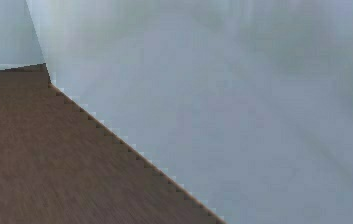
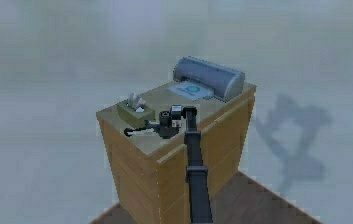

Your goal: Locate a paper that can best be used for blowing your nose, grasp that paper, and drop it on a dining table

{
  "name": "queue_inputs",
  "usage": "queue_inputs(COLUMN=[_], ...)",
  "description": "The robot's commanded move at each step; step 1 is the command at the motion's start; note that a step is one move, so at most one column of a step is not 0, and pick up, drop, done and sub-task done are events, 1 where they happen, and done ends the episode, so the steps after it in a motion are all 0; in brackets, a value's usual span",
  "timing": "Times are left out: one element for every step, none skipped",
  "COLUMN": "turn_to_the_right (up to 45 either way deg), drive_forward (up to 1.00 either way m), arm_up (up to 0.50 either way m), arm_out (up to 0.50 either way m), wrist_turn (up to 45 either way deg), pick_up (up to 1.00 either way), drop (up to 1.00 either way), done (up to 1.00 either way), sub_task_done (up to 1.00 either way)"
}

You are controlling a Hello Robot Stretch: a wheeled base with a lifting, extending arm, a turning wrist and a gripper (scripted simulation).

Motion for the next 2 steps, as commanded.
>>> queue_inputs(turn_to_the_right=[0.0, 0.0], drive_forward=[0.0, 0.0], arm_up=[0.0, 0.1], arm_out=[0.0, 0.0], wrist_turn=[0.0, 0.0], pick_up=[1.0, 0.0], drop=[0.0, 0.0], done=[0.0, 0.0], sub_task_done=[0.0, 0.0])
